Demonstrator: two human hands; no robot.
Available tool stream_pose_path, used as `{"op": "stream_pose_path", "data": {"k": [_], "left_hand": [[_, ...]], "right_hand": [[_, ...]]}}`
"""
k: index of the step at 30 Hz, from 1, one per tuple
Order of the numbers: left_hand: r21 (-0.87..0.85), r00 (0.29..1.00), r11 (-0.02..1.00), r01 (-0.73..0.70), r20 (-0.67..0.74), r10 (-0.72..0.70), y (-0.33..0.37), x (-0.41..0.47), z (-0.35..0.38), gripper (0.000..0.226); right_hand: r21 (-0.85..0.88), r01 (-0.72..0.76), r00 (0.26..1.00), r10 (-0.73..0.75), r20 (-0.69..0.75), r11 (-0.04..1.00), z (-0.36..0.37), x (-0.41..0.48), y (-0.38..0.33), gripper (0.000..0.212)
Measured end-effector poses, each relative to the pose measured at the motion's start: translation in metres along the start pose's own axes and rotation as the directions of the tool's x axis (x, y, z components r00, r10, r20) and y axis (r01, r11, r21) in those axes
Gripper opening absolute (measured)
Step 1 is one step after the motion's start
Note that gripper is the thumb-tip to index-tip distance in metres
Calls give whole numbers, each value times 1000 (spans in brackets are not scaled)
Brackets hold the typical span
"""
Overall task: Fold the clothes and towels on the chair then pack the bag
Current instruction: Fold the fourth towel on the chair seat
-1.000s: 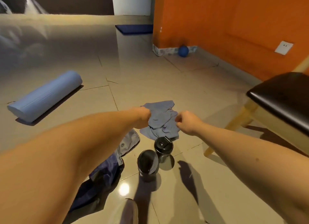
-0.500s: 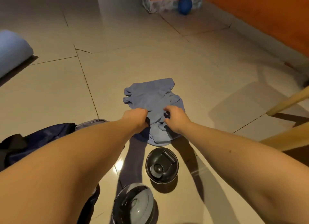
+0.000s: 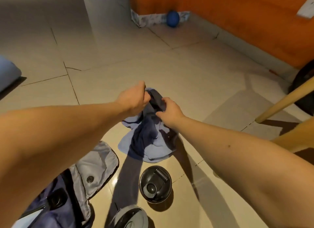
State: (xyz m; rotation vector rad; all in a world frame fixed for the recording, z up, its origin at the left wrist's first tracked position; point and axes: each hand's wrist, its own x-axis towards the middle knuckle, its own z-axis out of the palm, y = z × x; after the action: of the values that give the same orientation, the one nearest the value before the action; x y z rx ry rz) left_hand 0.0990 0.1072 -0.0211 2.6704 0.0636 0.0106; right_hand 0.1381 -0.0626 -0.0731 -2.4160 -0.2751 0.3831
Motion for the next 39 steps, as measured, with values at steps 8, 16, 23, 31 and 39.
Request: {"op": "stream_pose_path", "data": {"k": [8,16,23,31,39], "left_hand": [[-225,967,961,-161,-231,108,109,-36,-152,20],[-368,923,868,-334,-316,221,218,-104,-286,21],[-411,850,761,-501,-400,343,313,-181,-325,27],[-463,872,742,-484,-318,371,373,-261,-275,29],[-239,931,914,-327,86,355,362,-307,-181,43]], "right_hand": [[184,75,984,-42,-174,980,-136,-57,-123,42],[-121,128,939,-160,-305,984,-275,-215,-212,6],[-98,25,943,-56,-327,995,-329,-345,-188,16],[555,-24,914,243,-326,832,-314,-452,-85,35],[470,43,894,177,-413,882,-317,-514,-35,37]]}}
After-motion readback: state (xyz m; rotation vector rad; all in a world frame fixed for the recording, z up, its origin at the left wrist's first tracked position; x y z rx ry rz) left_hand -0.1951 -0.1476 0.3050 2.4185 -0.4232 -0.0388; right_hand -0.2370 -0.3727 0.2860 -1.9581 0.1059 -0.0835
